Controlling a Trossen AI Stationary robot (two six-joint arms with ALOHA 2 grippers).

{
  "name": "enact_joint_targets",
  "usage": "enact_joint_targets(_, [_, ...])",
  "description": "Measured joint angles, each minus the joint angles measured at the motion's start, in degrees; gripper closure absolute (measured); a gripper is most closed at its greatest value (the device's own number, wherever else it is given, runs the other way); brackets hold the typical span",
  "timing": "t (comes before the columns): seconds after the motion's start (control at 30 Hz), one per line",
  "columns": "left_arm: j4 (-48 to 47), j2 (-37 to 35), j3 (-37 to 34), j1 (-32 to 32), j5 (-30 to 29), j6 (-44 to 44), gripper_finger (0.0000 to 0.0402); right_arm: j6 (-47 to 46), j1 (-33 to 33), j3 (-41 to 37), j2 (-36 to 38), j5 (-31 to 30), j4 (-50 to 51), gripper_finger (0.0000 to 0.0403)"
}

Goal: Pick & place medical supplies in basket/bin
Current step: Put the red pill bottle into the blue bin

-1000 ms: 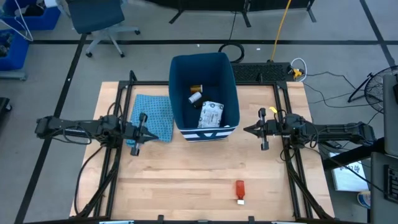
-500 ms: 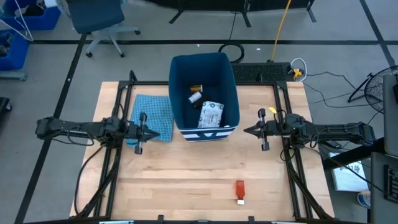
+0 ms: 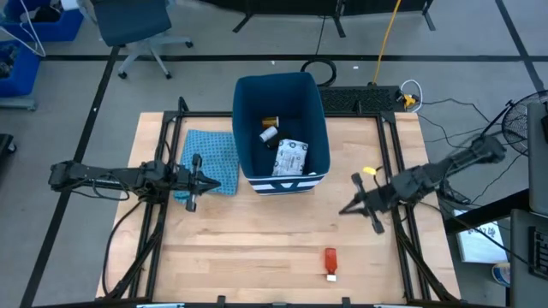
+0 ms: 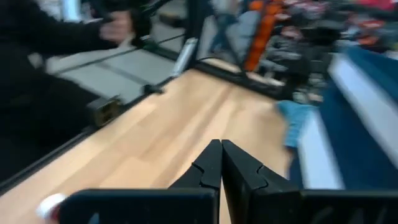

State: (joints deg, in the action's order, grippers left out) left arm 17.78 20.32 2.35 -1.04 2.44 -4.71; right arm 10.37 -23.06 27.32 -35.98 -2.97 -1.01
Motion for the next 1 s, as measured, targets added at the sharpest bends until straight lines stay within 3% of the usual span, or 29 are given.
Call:
enact_joint_targets(0.13, [0.0,0.0,0.0,0.0,0.0,0.5,0.0376,-0.9,-6.9,3.5,-8.1,-3.9,0.8,0.0402])
enact_joint_targets(0.27, [0.0,0.0,0.0,0.0,-1.9,1.1,0.0376,-5.0,-8.8,7.6,-16.1,-4.7,2.5,0.0384])
enact_joint_targets(0.53, [0.0,0.0,0.0,0.0,-5.9,7.1,0.0376,-5.8,-9.9,20.7,-34.5,-1.4,13.6,0.0269])
enact_joint_targets(0.7, [-1.7,0.0,0.0,0.0,-5.5,9.6,0.0376,3.2,-11.8,27.6,-42.7,0.3,22.5,0.0194])
enact_joint_targets(0.9, [-4.5,0.0,0.0,0.0,-5.5,10.0,0.0376,4.7,-13.7,29.4,-48.2,0.1,22.4,0.0154])
enact_joint_targets(1.0, [-5.0,0.0,0.0,0.0,-5.5,10.9,0.0376,10.0,-15.2,29.4,-50.6,-0.5,25.3,0.0142])
